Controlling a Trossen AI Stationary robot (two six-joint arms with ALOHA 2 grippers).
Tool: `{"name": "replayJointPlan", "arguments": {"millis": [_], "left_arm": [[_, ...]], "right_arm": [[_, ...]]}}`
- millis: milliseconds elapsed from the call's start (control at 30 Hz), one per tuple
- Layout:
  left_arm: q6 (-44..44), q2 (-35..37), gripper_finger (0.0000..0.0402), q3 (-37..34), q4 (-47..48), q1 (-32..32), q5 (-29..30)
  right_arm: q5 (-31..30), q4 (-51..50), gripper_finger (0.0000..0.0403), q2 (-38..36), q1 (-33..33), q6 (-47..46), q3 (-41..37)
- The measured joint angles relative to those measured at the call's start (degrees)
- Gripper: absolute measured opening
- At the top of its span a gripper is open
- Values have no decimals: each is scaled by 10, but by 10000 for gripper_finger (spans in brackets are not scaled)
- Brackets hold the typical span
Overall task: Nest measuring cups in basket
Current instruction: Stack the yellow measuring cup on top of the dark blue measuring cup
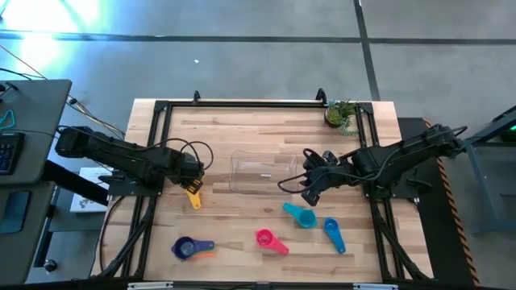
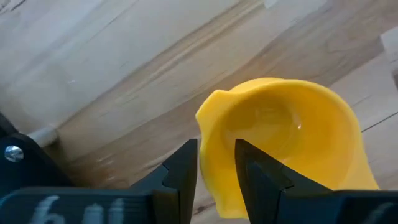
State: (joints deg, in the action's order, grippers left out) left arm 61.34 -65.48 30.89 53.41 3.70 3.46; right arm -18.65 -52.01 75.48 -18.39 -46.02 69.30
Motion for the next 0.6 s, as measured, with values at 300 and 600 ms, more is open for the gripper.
{"name": "replayJointPlan", "arguments": {"millis": [300, 600], "left_arm": [[-1, 0, 15, 0, -9, 0, 0], [0, 0, 12, 1, -14, 0, -2]], "right_arm": [[0, 0, 135, 0, 0, -5, 0], [2, 0, 135, 0, 0, -21, 0]]}}
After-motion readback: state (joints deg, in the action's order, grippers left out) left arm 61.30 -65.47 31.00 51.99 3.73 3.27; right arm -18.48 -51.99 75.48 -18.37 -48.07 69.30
